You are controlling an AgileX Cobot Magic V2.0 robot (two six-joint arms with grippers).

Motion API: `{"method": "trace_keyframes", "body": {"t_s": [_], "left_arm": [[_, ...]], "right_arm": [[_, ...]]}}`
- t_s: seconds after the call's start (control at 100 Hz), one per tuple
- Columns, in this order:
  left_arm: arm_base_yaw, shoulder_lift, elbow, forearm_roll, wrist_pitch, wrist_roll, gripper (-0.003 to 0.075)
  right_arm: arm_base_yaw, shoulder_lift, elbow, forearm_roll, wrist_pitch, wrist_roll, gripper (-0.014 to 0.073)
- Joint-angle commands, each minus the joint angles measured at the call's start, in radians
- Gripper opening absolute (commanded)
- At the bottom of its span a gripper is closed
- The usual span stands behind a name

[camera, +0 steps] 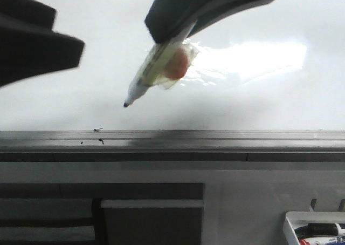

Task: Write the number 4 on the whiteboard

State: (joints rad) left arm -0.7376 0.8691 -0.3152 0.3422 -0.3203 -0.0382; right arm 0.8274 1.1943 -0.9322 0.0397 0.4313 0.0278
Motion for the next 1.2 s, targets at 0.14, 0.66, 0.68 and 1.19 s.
{"method": "trace_keyframes", "body": {"t_s": [0.14, 0.66, 0.68, 1.19], "left_arm": [[0.002, -0.155, 0.023, -0.141, -0.006, -0.004, 0.0417], [0.002, -0.15, 0.036, -0.18, -0.027, -0.004, 0.0417], [0.002, -0.15, 0.036, -0.18, -0.027, -0.004, 0.0417], [0.002, -0.15, 0.036, -0.184, -0.03, -0.004, 0.0417]], "right_arm": [[-0.108, -0.004, -0.108, -0.006, -0.056, -0.006, -0.0062], [-0.162, 0.122, -0.236, -0.025, -0.131, -0.006, -0.0062], [-0.162, 0.125, -0.234, -0.025, -0.123, -0.006, -0.0062], [-0.23, 0.053, -0.068, 0.012, -0.059, -0.006, -0.0062]]}}
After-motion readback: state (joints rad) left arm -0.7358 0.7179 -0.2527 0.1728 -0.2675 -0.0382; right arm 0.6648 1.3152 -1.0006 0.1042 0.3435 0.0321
